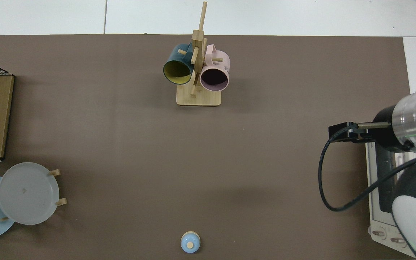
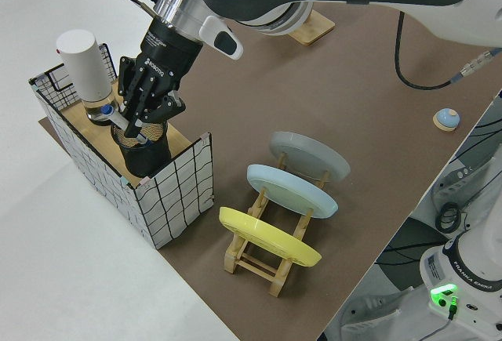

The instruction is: Put markers into pen holder

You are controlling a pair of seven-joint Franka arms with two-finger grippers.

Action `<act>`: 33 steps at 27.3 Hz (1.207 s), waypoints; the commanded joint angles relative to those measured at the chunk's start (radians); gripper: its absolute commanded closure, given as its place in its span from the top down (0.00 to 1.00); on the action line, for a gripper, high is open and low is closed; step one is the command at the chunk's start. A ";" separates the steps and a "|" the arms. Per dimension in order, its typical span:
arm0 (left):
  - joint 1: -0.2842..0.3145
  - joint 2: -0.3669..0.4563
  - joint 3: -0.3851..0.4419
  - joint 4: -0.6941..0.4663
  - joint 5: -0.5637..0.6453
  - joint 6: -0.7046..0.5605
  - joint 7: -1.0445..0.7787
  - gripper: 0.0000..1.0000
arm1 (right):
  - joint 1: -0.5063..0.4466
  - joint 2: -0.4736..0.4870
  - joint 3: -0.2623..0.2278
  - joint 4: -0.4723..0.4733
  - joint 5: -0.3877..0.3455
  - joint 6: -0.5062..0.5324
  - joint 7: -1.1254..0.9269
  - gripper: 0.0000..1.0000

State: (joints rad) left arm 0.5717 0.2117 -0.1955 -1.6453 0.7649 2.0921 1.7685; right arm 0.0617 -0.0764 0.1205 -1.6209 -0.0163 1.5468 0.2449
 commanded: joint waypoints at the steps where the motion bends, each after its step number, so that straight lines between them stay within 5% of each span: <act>1: 0.005 0.003 -0.001 -0.019 -0.024 0.034 -0.006 0.00 | -0.013 -0.016 0.004 -0.016 0.006 0.019 -0.016 0.99; 33: 0.008 0.024 -0.001 -0.011 -0.052 0.037 -0.003 0.00 | -0.011 -0.016 0.004 -0.016 0.006 0.019 -0.016 0.99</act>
State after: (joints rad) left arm 0.5716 0.2367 -0.1953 -1.6558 0.7318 2.1064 1.7685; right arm 0.0617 -0.0767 0.1205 -1.6209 -0.0163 1.5468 0.2449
